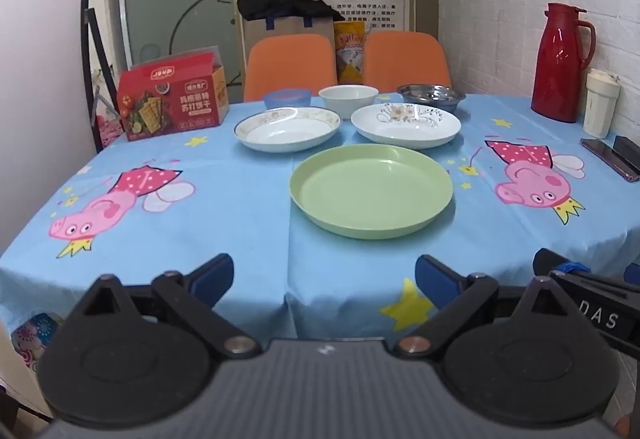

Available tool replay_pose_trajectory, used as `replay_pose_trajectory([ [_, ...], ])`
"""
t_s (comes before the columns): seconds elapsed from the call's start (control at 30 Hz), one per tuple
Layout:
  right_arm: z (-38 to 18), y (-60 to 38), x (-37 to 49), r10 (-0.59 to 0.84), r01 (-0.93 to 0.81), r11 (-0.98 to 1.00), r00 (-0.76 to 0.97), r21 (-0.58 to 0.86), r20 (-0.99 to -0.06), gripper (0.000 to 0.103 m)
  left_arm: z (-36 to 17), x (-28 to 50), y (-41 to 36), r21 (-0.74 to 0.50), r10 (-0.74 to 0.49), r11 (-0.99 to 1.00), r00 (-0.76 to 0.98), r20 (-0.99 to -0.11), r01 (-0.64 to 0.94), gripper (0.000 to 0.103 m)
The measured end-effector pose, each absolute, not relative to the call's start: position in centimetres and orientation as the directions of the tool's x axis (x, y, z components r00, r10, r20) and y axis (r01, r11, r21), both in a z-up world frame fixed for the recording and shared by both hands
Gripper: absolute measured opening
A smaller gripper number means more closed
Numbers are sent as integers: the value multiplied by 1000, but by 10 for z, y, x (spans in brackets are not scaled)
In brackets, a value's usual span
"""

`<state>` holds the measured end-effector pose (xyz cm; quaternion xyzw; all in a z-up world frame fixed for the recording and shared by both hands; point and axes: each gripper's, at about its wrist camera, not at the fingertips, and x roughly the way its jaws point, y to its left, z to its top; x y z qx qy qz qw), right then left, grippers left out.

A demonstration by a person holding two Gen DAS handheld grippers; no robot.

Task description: Organize plates and bowls

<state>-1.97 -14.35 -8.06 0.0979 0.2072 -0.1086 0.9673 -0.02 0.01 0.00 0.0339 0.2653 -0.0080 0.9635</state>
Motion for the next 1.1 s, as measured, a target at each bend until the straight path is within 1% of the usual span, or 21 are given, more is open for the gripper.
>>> replay_pose_trajectory([
  [0.23, -81, -144, -20, -168, 250, 957, 889, 144, -426, 91, -4, 2, -9, 80, 13, 996, 853, -522, 34, 96],
  [0.63, -80, -146, -20, -173, 255, 957, 886, 141, -430, 91, -1, 1, 4, 47, 3, 999, 849, -528, 26, 96],
  [1.1, -81, -146, -20, -171, 254, 957, 884, 140, -435, 91, -4, 3, 2, 47, 0, 998, 842, -540, 30, 96],
])
